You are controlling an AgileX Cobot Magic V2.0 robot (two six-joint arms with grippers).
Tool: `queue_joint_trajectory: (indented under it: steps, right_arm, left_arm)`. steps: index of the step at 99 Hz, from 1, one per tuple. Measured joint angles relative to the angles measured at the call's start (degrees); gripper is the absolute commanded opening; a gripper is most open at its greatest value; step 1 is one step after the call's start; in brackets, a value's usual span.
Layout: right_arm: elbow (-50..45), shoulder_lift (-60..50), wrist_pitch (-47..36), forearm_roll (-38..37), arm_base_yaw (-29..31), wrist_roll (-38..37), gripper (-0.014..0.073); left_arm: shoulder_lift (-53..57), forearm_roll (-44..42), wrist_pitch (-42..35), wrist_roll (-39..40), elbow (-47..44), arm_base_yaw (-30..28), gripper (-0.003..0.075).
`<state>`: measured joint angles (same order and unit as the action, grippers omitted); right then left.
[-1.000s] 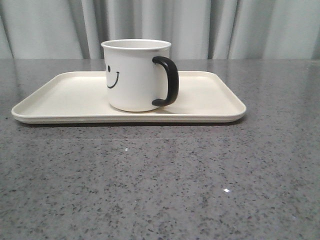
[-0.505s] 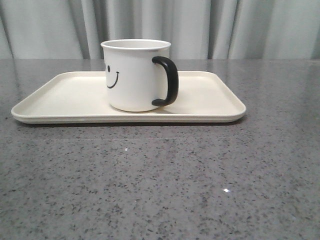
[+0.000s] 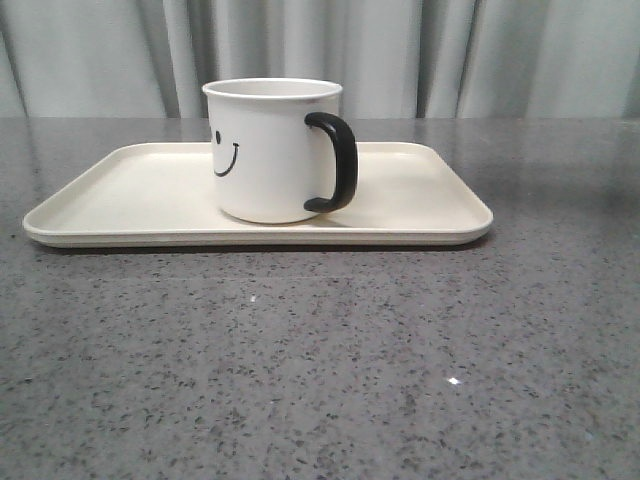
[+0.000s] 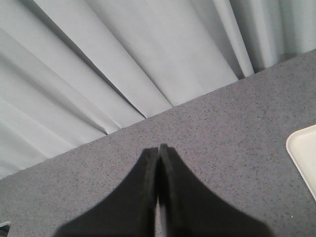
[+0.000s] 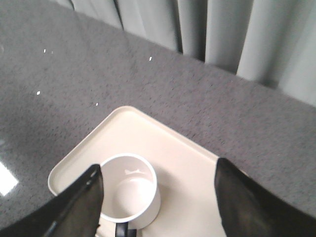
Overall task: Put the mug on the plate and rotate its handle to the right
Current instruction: 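Move the right gripper over the mug and grasp its rim, then lift the mug with the right gripper and turn it, face toward the front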
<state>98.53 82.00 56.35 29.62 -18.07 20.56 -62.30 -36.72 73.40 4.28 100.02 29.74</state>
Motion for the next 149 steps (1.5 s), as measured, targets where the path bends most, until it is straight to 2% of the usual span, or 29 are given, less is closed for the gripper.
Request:
queue_joint_trajectory:
  steps: [22,55,149]
  right_arm:
    - [0.2,8.0,3.2,0.9,-2.6,0.0,0.0489]
    - [0.2,15.1,3.5,1.5,-3.9,0.0,0.0489]
    - [0.4,26.4,6.5,4.1,-4.1,0.0,0.0489]
  left_arm:
    - [0.0,0.0,0.0,0.0,0.0,0.0,-0.0020]
    - [0.0,0.0,0.0,0.0,0.0,0.0,-0.0020]
    - [0.0,0.0,0.0,0.0,0.0,0.0,-0.0020]
